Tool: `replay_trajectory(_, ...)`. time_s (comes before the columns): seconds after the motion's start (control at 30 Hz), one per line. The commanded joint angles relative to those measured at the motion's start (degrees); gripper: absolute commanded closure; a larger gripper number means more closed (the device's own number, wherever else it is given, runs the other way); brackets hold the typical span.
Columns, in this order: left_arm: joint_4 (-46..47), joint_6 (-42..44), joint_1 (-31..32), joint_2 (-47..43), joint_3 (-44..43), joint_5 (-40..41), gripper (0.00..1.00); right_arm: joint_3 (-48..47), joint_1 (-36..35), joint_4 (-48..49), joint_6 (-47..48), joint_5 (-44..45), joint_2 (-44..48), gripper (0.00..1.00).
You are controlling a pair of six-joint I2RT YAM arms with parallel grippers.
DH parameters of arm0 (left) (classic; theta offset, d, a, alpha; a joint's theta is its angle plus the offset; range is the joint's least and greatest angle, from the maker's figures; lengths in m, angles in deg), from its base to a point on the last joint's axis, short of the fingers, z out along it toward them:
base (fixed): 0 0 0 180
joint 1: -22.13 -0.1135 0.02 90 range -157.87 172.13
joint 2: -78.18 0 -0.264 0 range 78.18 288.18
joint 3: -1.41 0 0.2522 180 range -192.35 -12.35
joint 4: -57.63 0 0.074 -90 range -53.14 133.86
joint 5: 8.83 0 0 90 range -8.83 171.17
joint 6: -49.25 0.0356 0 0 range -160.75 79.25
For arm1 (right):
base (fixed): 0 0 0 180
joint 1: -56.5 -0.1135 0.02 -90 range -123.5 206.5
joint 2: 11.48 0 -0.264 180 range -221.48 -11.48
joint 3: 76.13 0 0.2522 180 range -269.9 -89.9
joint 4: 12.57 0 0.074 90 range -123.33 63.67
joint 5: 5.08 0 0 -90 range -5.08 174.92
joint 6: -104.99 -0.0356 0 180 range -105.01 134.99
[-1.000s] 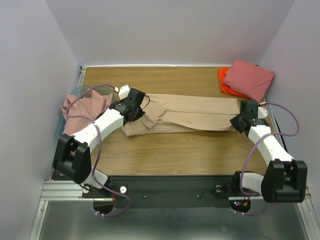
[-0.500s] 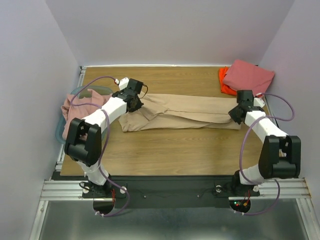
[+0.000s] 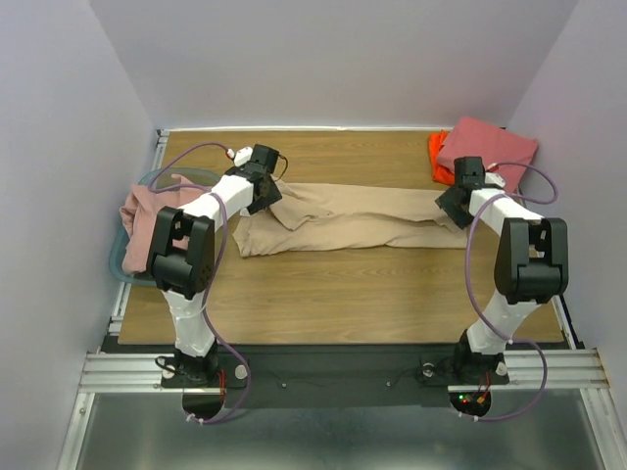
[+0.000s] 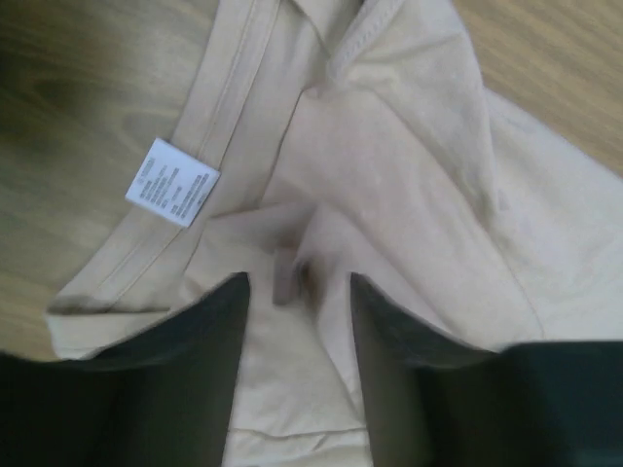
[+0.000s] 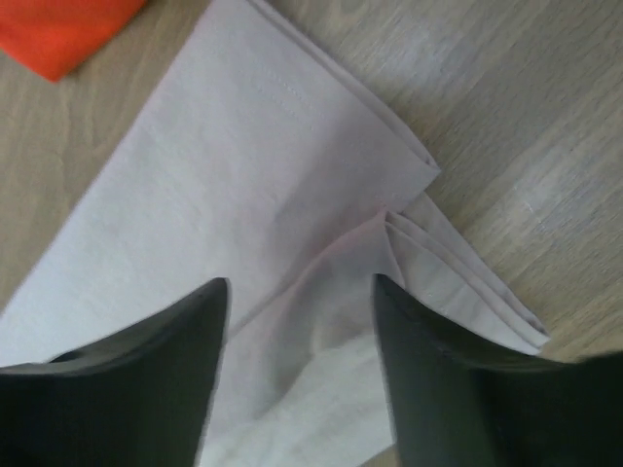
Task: Fold and stack the t-shirts
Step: Fold the tshirt
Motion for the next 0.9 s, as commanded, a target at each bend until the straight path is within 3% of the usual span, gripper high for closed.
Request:
replay_trajectory(0.0, -0.7, 1.1, -1.0, 0.5, -4.4, 0.9, 0.02, -3.8, 0.2, 1.5, 3.0, 0.3, 1.5, 0.25)
replay_trajectory(0.03, -0.4, 1.2, -1.0, -0.1, -4.6, 0.3, 0.02, -4.0, 0.2, 1.5, 4.1, 0.2, 2.8, 0.17)
replay_trajectory(0.33, 4.7, 0.4, 0.0, -9.1, 3.3, -6.2, 0.02, 3.7, 0.1, 1.9, 8.0, -13.5, 12.7, 0.00)
replay_trajectory(0.67, 11.0, -1.9, 4.3, -11.8, 12.7, -12.2, 0.02, 6.3, -1.5, 5.1, 12.4, -25.6, 10.0, 0.00)
replay_trajectory(0.8, 11.6, -2.7, 5.0, -9.2, 13.0, -12.3, 0.02, 5.2, -1.7, 5.8, 12.4, -25.4, 6.3, 0.00)
replay_trajectory(0.87, 11.8, -2.4, 5.0, -7.8, 11.7, -12.4, 0.02, 4.6, -2.9, 7.0, 10.8, -21.3, 3.9, 0.00)
